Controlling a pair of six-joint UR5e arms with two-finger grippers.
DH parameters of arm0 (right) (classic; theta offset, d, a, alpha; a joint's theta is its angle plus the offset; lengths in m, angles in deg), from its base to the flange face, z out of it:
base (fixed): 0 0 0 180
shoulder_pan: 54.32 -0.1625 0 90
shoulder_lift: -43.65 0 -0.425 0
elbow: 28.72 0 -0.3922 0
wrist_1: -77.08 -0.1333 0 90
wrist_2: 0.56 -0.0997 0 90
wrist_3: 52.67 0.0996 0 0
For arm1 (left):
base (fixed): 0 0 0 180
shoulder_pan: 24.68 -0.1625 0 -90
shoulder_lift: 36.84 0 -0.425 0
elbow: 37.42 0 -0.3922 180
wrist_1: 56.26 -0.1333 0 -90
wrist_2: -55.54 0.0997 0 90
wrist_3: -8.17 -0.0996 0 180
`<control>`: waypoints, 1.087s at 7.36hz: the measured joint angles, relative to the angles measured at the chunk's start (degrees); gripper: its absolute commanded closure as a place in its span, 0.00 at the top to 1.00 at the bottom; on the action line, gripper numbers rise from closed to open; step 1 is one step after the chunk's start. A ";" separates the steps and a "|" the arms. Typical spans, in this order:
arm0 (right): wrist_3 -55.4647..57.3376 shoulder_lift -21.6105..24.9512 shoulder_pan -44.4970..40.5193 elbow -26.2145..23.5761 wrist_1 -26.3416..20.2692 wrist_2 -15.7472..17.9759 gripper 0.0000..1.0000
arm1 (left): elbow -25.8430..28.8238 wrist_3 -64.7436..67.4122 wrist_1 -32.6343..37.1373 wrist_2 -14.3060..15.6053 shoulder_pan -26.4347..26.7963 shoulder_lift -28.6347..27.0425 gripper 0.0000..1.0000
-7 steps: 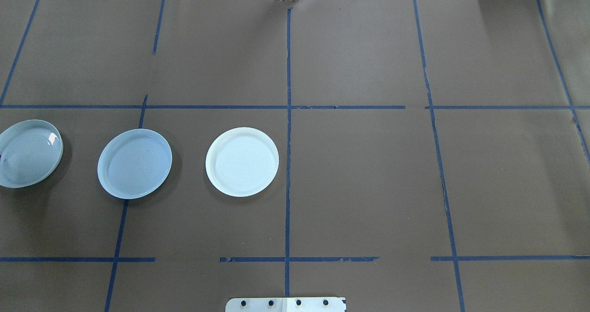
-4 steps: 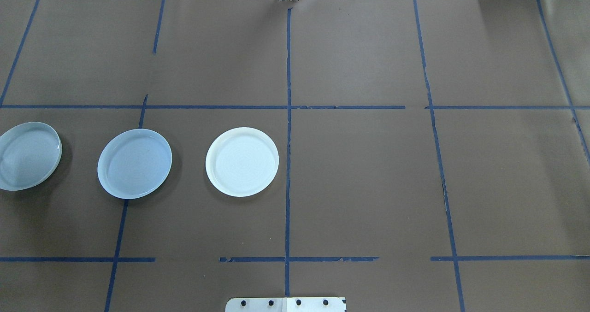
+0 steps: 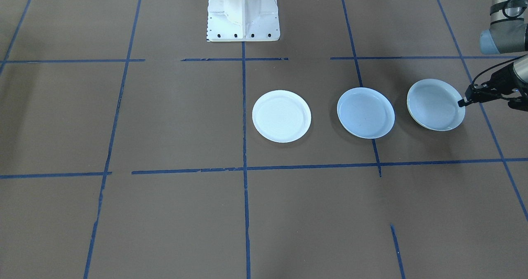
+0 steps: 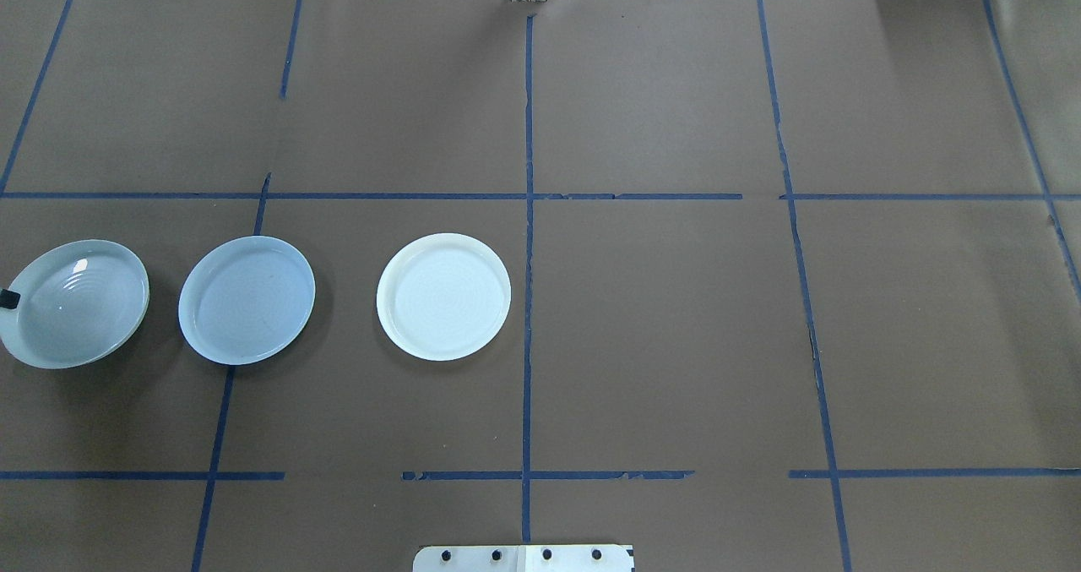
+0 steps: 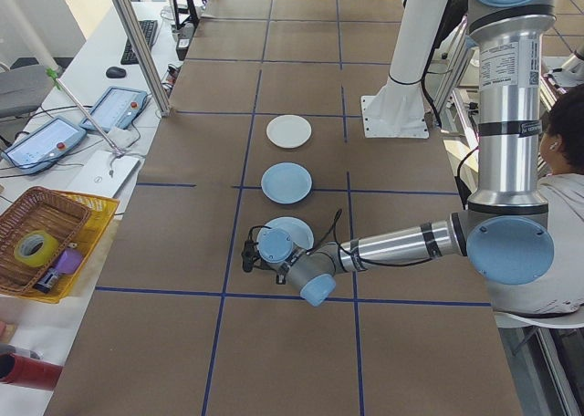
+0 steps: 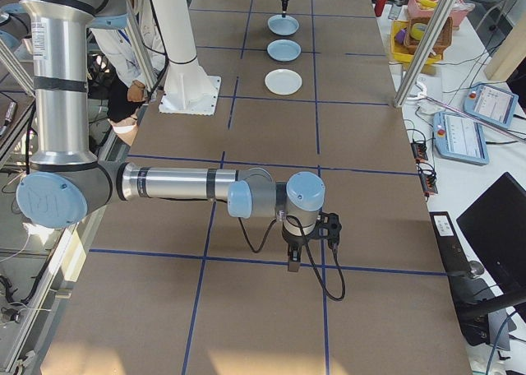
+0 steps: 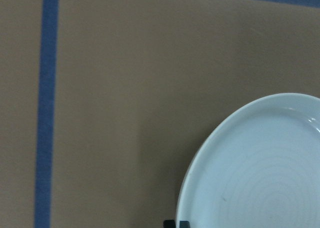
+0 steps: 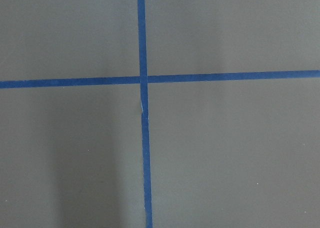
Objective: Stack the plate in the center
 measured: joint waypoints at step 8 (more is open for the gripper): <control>0.00 0.00 0.00 0.00 0.03 0.01 1.00 | -14.73 36.15 4.13 19.00 -15.41 -1.08 0.00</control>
